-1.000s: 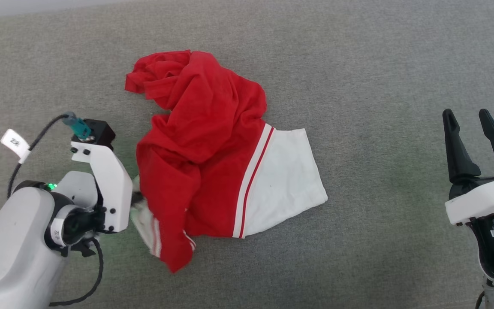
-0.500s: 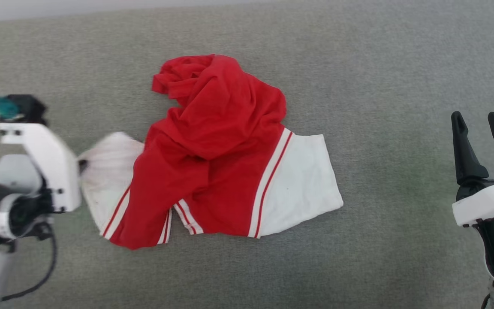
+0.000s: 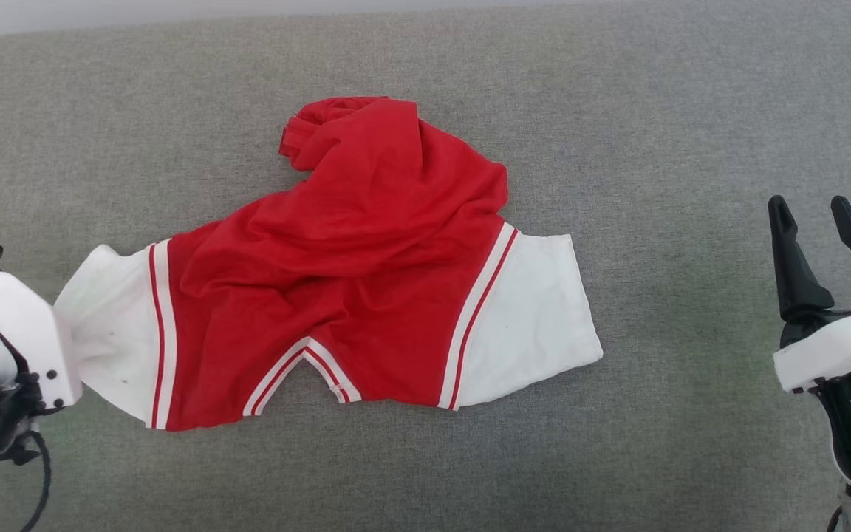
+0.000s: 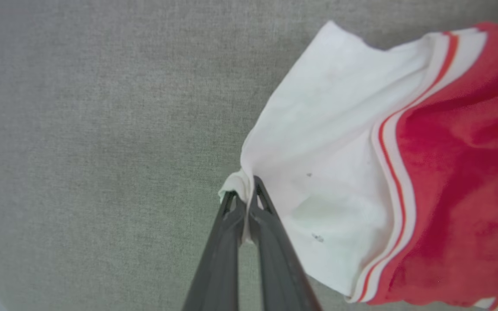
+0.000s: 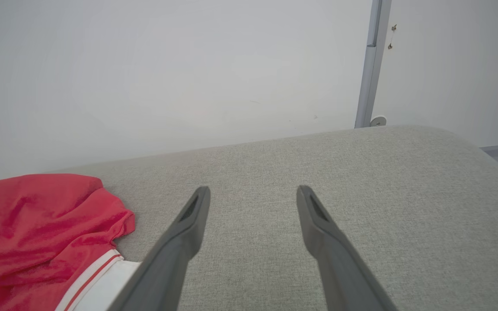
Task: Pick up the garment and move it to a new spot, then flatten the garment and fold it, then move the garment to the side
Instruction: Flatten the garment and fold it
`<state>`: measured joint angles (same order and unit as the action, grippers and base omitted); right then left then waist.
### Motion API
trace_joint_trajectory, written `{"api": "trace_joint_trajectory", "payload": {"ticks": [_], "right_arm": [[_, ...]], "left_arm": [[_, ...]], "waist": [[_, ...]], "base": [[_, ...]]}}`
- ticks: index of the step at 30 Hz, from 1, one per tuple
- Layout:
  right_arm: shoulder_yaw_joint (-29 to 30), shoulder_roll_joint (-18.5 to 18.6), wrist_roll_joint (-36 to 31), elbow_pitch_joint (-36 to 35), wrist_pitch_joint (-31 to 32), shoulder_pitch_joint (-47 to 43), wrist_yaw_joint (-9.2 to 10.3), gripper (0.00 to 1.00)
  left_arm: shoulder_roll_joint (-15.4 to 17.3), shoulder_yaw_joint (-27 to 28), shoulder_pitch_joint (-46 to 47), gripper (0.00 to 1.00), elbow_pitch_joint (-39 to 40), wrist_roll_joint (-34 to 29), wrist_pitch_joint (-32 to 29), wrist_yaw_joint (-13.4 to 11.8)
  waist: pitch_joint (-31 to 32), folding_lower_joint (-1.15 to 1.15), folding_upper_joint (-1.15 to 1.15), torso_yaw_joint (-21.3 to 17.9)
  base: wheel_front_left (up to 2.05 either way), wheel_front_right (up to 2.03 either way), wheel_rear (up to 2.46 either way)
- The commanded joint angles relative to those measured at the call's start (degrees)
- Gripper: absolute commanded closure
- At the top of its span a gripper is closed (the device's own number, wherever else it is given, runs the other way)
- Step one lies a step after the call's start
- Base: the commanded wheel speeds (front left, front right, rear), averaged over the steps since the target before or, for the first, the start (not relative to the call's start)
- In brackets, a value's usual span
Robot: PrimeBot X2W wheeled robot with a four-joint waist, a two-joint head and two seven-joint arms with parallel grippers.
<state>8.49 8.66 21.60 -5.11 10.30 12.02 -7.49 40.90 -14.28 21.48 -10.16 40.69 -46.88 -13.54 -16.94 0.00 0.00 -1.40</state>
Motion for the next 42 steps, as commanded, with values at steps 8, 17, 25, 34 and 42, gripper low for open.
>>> {"api": "trace_joint_trajectory", "payload": {"ticks": [8,17,25,34,42], "right_arm": [[-0.9,0.5,-0.1,0.2,0.6,-0.5,0.01,0.00],[-2.2,1.4,0.4,-1.9,2.1,-0.4,0.00,0.00],[-3.4,2.9,1.4,-3.4,3.5,-0.1,0.01,0.00],[-6.3,5.2,3.1,-5.1,7.5,-1.0,0.00,0.00],[-15.8,8.9,6.7,-3.8,20.1,0.3,0.00,0.00]], "left_arm": [[-0.8,-0.9,3.0,0.00,-3.0,0.9,1.4,4.4],[0.6,-4.7,7.4,0.00,-4.4,-1.1,-4.3,6.0],[0.7,-5.4,8.9,0.00,-10.7,-1.6,-7.0,4.2],[-4.2,-6.7,5.6,0.00,-15.0,2.1,-13.0,1.3],[-8.0,-7.6,7.4,1.00,-14.7,3.2,-10.7,2.8]], "waist": [[0.5,0.00,0.00,0.2],[-1.4,0.00,0.00,-0.2],[-3.3,0.00,0.00,-0.9],[-4.1,0.00,0.00,0.2],[-5.3,0.00,0.00,3.3]], "base": [[0.00,0.00,0.00],[0.00,0.00,0.00],[0.00,0.00,0.00],[0.00,0.00,0.00],[0.00,0.00,0.00]]}}
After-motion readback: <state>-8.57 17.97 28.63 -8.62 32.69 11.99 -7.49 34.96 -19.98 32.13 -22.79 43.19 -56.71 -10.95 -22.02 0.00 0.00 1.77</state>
